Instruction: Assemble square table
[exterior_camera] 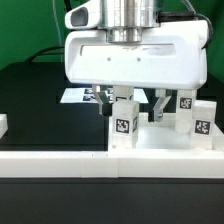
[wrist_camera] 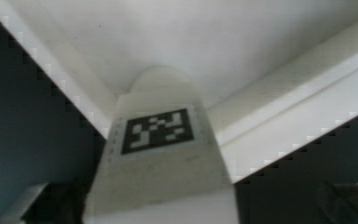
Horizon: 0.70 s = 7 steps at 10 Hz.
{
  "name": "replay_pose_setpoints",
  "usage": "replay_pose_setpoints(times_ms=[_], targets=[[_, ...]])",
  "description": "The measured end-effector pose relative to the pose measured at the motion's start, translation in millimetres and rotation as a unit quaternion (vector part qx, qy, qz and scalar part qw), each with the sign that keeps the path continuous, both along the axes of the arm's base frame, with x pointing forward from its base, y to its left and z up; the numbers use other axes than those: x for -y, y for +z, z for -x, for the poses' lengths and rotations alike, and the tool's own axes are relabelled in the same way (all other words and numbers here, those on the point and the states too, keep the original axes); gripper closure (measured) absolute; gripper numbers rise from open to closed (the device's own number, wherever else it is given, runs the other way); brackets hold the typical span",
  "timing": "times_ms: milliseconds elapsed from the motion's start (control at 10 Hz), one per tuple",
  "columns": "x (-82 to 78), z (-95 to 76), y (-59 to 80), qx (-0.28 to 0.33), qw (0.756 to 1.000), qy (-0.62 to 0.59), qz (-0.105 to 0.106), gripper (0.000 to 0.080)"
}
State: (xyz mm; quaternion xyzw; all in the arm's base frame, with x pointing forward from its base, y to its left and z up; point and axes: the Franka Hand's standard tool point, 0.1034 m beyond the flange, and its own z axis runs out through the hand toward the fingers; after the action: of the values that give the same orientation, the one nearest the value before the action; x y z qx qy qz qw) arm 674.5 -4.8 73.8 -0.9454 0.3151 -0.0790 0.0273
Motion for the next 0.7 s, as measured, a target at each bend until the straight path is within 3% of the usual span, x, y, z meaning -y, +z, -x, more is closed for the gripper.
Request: replay_pose_setpoints(times_ms=[100,200,300,500,700], targets=[[0.0,0.0,0.0,0.0,1.0,-0.005,-0.001,0.0238],[2.6,1.1,-0.7,-0.002,0.999,-0.045,-0.006,0.0469],[5.9,3.3,-2.3,-0.005,0.996,-0.094,-0.013,0.0506],[7.4,4.3,-2.7,-0.006,0.984,-0.175,-0.026,0.0506],[8.3,7.5,-2.7,-0.022,0.933,-0.354,-0.064,0.0506]])
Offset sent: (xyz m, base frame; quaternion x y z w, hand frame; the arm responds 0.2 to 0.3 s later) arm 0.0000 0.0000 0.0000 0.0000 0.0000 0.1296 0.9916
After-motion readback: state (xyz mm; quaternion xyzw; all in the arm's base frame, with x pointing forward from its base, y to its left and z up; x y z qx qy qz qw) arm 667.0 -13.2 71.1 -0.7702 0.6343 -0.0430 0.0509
